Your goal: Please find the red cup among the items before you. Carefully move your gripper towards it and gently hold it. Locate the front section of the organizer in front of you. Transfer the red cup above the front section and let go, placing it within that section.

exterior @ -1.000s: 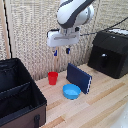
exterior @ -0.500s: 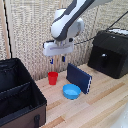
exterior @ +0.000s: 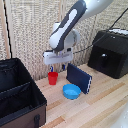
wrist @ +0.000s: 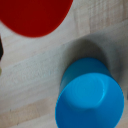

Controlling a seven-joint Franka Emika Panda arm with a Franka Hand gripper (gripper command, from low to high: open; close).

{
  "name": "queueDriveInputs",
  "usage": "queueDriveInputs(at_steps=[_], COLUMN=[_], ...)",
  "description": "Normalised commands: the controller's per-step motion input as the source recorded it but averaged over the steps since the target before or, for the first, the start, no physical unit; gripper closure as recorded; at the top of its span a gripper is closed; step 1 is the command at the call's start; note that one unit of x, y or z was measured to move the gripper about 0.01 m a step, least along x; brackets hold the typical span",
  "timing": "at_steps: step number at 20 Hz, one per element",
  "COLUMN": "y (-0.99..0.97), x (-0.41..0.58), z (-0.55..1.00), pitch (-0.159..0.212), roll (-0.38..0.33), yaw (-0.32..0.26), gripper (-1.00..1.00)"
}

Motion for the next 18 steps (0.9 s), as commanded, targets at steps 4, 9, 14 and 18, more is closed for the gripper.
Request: queueDriveInputs(at_steps=[4,9,14,18], y=[-0.06,0.00,0.00,0.00], x=[0.116,0.079,0.079,0.040], z=[-0.32,-0.25,-0.21,-0.15], pitch=[0.009,0.046,0.037,0.020], roll=[0.006,-0.011,0.000,0.000], yaw=[-0.085,-0.061,-0.038,-0.047], gripper=[-1.00,1.00,1.00,1.00])
